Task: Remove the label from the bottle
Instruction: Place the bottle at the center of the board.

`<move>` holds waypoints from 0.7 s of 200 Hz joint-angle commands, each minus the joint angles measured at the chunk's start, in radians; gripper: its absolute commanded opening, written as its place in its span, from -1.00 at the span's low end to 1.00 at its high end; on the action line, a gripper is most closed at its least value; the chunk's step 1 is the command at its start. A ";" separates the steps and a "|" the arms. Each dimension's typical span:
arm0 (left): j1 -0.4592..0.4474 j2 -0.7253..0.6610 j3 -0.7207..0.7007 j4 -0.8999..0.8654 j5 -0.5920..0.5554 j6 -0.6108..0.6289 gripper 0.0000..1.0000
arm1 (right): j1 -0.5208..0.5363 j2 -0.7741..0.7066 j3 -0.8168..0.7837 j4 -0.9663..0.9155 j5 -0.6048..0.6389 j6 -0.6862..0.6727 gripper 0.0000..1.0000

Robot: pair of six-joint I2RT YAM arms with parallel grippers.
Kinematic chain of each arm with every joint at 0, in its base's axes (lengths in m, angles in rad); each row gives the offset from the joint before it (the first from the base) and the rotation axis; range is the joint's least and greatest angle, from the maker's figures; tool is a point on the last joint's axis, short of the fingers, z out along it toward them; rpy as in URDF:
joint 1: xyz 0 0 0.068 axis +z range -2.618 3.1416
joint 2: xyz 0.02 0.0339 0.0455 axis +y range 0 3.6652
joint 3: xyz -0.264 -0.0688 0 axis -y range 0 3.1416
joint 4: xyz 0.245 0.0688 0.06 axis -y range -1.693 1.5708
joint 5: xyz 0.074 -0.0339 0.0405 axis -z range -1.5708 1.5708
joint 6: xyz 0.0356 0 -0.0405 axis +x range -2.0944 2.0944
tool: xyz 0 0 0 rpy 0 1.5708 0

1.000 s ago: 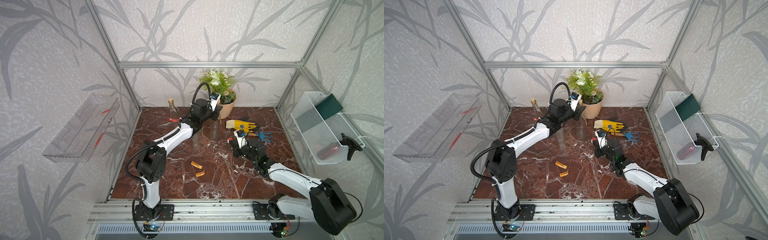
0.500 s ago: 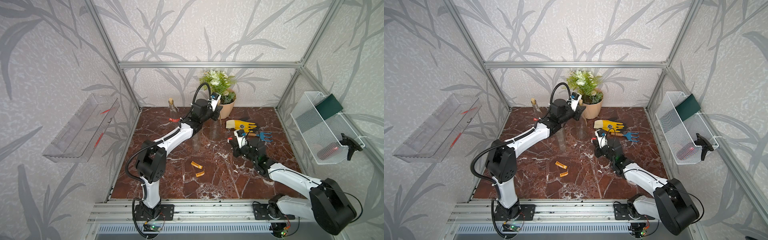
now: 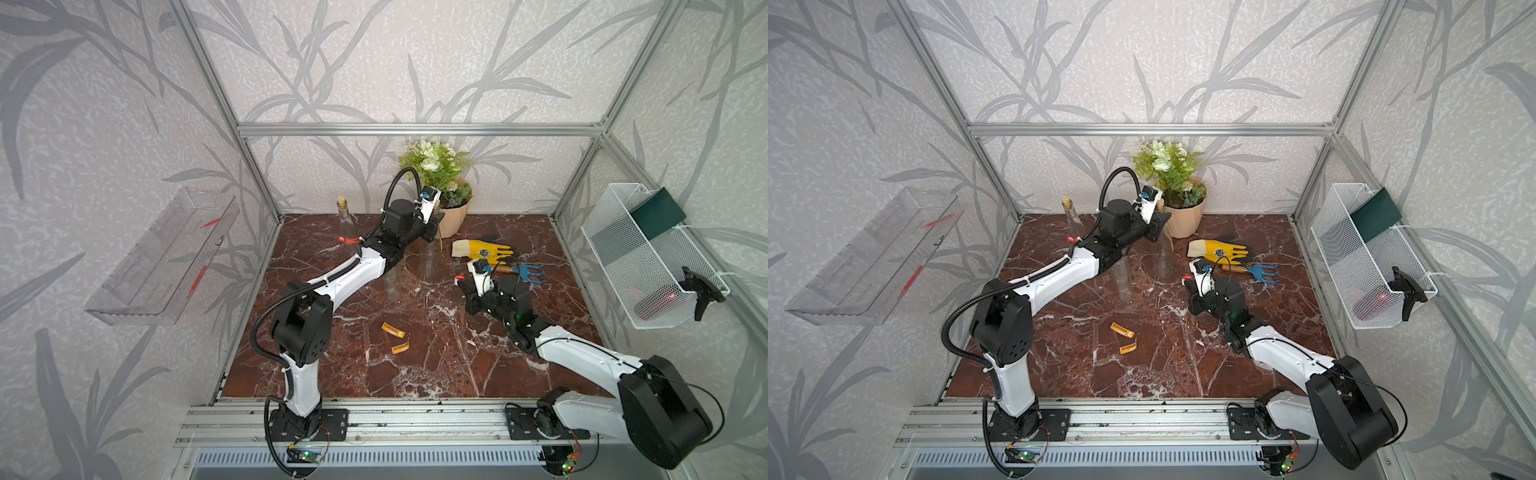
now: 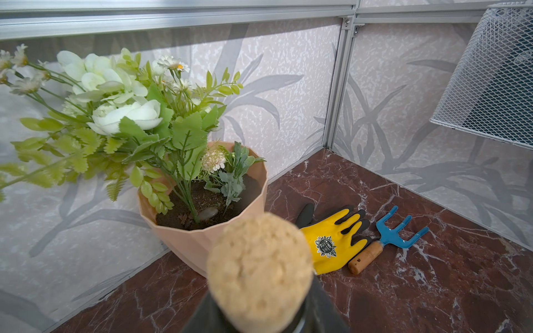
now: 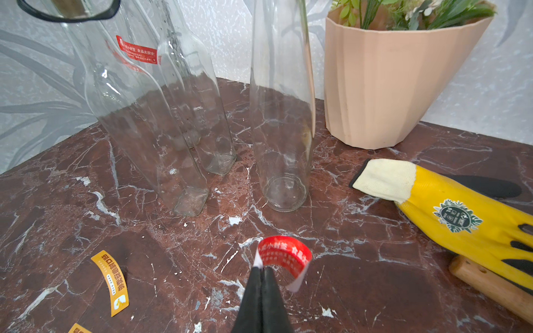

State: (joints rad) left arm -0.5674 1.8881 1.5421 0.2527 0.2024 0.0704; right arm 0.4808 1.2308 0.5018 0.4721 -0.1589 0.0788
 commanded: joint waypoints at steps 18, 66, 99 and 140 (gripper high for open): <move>0.003 -0.049 -0.024 0.033 -0.014 0.028 -0.21 | 0.007 0.006 -0.007 0.035 -0.011 0.000 -1.00; 0.002 -0.074 -0.039 0.029 -0.021 0.037 -0.09 | 0.007 0.003 -0.005 0.035 -0.018 -0.002 -1.00; 0.003 -0.127 -0.066 -0.002 -0.007 0.018 -0.09 | 0.007 -0.015 -0.019 0.046 -0.016 -0.029 -1.00; -0.004 -0.205 -0.123 -0.020 0.000 -0.027 -0.09 | 0.008 -0.030 -0.050 0.099 -0.040 -0.082 -1.00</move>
State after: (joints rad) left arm -0.5674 1.7584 1.4521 0.2386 0.1905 0.0689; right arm 0.4828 1.2278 0.4782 0.5076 -0.1688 0.0437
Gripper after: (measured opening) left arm 0.454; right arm 0.050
